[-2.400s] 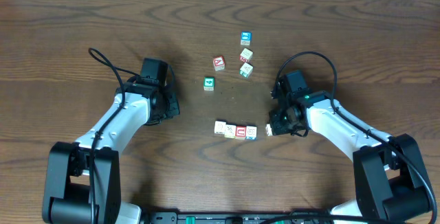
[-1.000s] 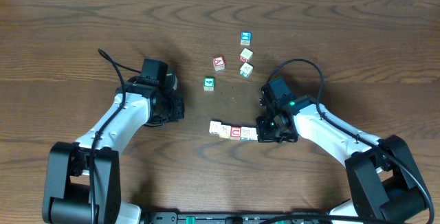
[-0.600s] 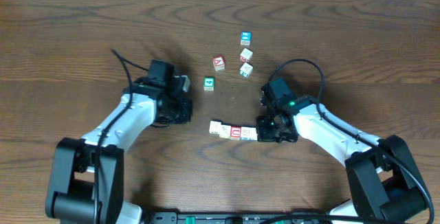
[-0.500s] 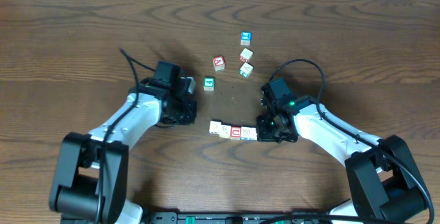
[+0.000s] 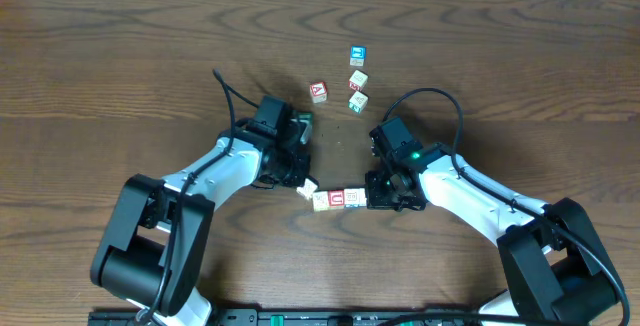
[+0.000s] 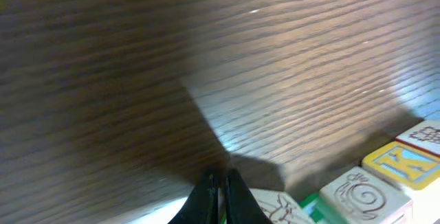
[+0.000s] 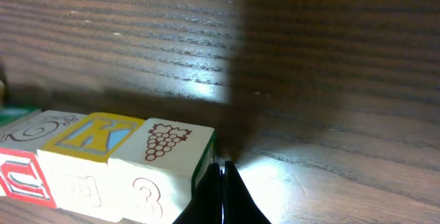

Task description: Lift 5 blocks

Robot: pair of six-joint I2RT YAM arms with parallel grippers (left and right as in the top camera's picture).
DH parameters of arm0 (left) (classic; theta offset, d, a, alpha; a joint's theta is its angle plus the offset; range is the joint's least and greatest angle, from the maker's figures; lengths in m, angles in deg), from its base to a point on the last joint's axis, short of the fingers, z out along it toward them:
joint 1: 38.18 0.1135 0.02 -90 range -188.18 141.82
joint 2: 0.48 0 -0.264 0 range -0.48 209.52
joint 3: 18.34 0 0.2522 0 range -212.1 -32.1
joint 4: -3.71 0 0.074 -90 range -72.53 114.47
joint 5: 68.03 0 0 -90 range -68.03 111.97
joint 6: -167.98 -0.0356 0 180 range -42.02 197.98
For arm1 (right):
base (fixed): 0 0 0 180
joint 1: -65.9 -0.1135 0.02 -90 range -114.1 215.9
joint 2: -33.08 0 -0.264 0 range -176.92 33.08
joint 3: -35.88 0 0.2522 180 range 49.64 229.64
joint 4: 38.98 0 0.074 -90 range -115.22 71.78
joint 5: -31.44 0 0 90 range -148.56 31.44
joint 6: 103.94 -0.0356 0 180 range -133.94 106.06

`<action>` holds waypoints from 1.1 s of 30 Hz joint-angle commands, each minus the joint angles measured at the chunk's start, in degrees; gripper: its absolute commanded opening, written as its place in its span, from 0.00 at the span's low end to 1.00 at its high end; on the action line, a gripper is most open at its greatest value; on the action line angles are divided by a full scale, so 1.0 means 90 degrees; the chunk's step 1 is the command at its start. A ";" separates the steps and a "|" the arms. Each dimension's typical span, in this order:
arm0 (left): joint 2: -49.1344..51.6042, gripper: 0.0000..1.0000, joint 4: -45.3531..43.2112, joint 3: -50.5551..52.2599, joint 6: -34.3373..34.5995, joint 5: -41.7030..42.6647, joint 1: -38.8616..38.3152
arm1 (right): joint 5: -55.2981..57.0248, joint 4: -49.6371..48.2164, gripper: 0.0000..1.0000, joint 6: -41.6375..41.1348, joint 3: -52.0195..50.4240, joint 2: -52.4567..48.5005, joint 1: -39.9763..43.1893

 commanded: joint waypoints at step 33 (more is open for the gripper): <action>0.0109 0.07 0.0308 0.0027 0.0325 -0.0877 0.1093 | 0.0967 0.1229 0.01 -0.0498 0.0056 -0.0032 -0.0070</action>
